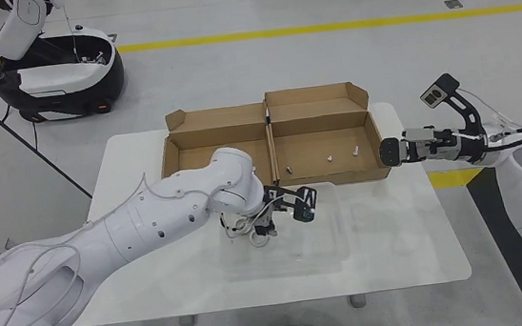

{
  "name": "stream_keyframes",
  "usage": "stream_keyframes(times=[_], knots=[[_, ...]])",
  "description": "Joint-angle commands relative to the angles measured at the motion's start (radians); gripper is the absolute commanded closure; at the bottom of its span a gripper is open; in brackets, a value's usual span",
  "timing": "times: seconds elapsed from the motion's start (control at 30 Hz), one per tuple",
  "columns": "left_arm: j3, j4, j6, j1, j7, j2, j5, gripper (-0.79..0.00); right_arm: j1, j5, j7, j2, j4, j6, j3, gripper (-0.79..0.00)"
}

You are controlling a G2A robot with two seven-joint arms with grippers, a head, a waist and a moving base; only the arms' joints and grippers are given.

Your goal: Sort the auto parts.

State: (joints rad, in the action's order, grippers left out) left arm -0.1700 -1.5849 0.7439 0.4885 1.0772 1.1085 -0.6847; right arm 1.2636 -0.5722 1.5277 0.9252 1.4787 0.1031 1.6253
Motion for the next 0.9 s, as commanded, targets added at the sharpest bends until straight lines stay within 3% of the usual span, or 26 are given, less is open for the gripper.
stream_keyframes(times=[0.0,0.17,0.63,0.67,0.7,0.77,0.87], knots=[[0.000,0.015,0.006,0.018,-0.006,0.002,-0.014,-0.422,0.000,0.000,0.000,0.000,0.000,0.000,0.000,-0.785],[0.000,0.034,0.011,0.034,-0.011,0.004,-0.031,-0.382,0.000,0.000,0.000,0.000,0.000,0.000,0.000,-0.785],[0.000,0.034,0.011,0.034,-0.011,0.004,-0.031,-0.376,0.000,0.000,0.000,0.000,0.000,0.000,0.000,-0.785],[0.000,0.034,0.011,0.034,-0.011,0.004,-0.031,-0.409,0.000,0.000,0.000,0.000,0.000,0.000,0.000,-0.785],[0.000,0.034,0.011,0.034,-0.011,0.004,-0.031,-0.505,0.000,0.000,0.000,0.000,0.000,0.000,0.000,-0.785],[0.000,0.034,0.011,0.034,-0.011,0.004,-0.031,-0.785,0.000,0.000,0.000,0.000,0.000,0.000,0.000,-0.785],[0.000,0.034,0.011,0.034,-0.011,0.004,-0.031,-0.785,0.000,0.000,0.000,0.000,0.000,0.000,0.000,-0.785]])
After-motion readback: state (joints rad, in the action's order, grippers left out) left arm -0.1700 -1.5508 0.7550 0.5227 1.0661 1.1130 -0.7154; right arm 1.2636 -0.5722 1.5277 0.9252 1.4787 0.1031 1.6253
